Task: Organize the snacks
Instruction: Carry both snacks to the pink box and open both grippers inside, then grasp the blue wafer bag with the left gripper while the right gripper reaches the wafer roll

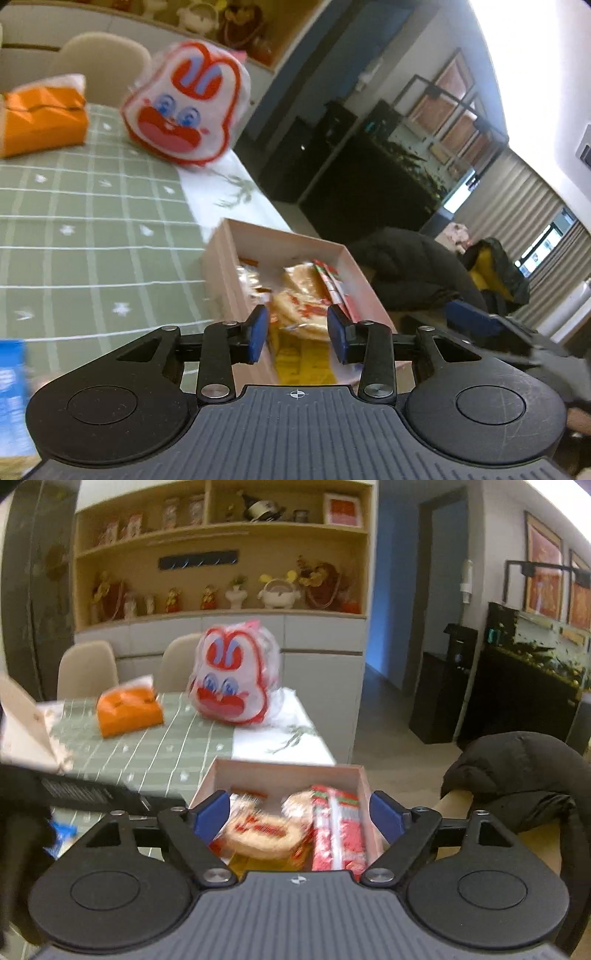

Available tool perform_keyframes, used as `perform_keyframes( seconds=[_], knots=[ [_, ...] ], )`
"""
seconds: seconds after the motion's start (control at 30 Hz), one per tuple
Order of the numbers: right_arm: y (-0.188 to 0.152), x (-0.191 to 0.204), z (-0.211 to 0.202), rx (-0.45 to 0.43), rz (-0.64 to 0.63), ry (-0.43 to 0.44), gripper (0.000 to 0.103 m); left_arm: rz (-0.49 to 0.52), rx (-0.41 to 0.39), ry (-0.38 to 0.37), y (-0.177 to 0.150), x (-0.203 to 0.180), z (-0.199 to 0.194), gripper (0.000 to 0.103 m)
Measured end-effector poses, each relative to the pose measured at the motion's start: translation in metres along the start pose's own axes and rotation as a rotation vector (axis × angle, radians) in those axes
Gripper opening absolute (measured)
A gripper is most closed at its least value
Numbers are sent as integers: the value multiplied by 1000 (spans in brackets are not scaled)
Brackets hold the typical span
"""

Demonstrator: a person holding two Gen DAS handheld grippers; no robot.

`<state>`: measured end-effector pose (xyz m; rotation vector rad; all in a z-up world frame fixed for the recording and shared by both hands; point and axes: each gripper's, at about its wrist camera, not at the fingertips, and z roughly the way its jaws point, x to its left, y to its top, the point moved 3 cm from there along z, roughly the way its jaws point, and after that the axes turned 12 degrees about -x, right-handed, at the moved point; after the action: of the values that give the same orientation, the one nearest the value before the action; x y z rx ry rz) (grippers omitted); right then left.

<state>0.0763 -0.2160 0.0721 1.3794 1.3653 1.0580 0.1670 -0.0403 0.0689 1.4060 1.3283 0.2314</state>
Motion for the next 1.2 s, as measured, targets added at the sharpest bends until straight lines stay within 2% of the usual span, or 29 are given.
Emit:
perform_keyframes(
  seconds=[0.1,0.23,0.33,0.43,0.5,0.6,0.63,0.7,0.77,0.9,1.03,1.13,1.2],
  knots=[
    [-11,30,3,24,-53,40,83,7,-23,25,0,15,-29,40],
    [-13,60,2,19,-121,65,83,13,-71,95,-5,45,-75,40],
    [-8,64,0,7,-118,62,83,-1,-97,179,-7,75,-105,40],
    [-3,55,3,1,-60,46,84,-76,-127,239,-10,107,-123,40],
    [-3,45,11,26,-4,27,84,-143,-157,243,-12,128,-129,40],
    [-11,42,27,84,49,26,84,-203,-189,200,-18,151,-129,40],
    [-15,44,32,104,53,29,83,-207,-173,198,-20,156,-125,40],
    [-22,55,39,126,42,27,83,-187,-93,240,-21,157,-121,40],
    [-25,72,39,119,22,49,83,-120,-91,278,-20,155,-128,40],
    [-31,126,29,126,27,208,83,-30,-113,405,-17,160,-139,40],
    [-54,193,19,169,-110,334,83,-107,-73,405,-21,180,-136,40],
    [-70,218,17,185,-194,344,83,-111,-54,404,-25,184,-133,40],
    [-76,222,20,177,-219,321,83,-112,-40,382,-28,183,-130,40]
  ],
)
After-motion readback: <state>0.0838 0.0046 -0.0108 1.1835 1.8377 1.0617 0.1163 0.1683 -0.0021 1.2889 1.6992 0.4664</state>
